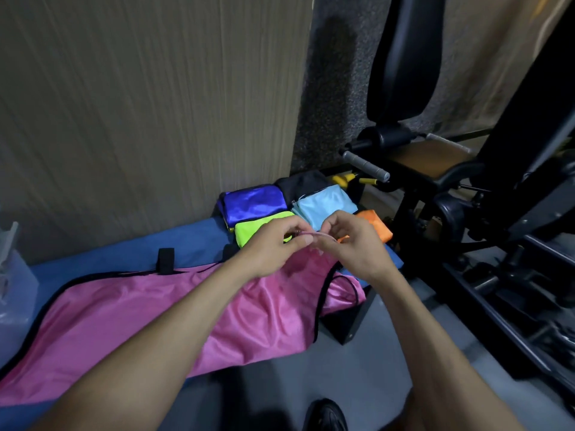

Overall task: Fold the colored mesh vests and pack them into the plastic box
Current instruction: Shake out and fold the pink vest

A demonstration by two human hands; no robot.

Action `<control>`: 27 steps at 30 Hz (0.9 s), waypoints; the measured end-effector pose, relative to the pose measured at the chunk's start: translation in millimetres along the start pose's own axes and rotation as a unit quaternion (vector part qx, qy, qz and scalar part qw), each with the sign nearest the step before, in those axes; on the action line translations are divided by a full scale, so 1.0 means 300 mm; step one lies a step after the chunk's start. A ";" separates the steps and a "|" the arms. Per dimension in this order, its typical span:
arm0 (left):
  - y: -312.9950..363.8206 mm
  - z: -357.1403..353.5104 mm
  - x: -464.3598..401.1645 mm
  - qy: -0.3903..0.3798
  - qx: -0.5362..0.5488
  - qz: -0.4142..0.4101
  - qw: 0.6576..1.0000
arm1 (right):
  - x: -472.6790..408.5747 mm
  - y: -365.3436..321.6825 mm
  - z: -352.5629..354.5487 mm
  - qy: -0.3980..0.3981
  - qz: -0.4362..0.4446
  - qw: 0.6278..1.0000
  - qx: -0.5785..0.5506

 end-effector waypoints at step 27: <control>0.158 0.074 0.061 -0.039 0.138 0.047 0.989 | 0.118 0.013 0.077 0.087 0.110 0.989 0.057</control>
Point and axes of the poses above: each hand's wrist, its own x-axis away from the middle knuckle, its own z-axis out of the back of the hand, y = z × x, the point moved 6 cm from there along -x, towards the middle knuckle, and after that the axes turned 2 degrees about -z, right-handed, at the moved point
